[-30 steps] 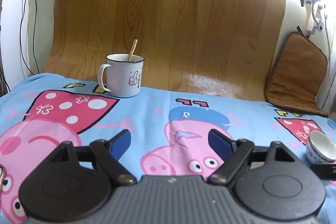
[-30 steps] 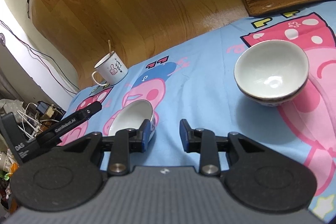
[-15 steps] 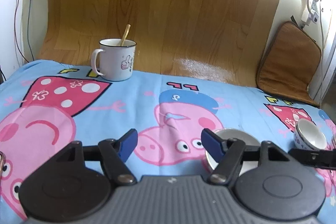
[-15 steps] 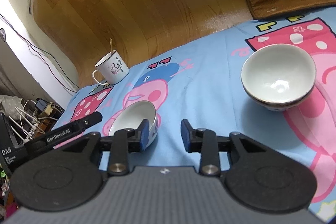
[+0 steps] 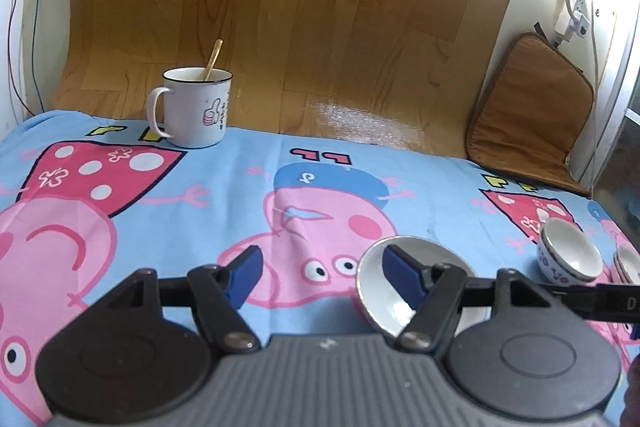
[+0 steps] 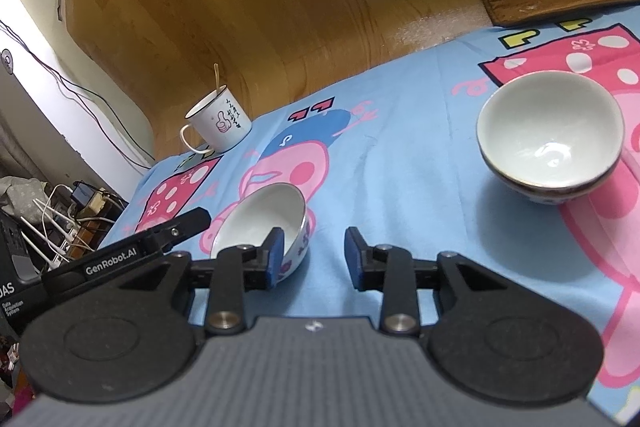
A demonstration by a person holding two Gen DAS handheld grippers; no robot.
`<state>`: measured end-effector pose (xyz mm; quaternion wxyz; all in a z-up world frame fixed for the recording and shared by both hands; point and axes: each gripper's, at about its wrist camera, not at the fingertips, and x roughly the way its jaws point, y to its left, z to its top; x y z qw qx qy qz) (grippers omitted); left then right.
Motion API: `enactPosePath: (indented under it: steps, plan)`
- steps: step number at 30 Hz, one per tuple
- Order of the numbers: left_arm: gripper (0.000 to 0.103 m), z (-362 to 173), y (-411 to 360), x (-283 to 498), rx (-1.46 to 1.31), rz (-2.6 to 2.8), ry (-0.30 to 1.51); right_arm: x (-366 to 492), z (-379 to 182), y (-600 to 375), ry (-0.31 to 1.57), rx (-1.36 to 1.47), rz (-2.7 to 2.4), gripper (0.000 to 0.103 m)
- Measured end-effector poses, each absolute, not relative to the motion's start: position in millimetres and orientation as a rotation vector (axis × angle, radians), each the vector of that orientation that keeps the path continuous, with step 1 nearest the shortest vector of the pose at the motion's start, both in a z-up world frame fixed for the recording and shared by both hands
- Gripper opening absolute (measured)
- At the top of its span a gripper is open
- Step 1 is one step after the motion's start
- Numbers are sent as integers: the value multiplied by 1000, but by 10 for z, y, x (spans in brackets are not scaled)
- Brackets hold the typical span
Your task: Organize plates and bowls
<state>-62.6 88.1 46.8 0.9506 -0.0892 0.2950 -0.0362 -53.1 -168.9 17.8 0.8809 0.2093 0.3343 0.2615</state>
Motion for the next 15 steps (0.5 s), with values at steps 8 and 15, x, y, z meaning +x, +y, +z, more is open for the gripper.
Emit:
enactPosePath:
  steps: [8, 15]
  plan:
    - [65, 430, 816, -610, -174, -95, 613, -519, 157, -1610, 706, 421, 561, 37]
    - [64, 372, 849, -576, -187, -88, 630, -496, 146, -1602, 716, 419, 562, 37]
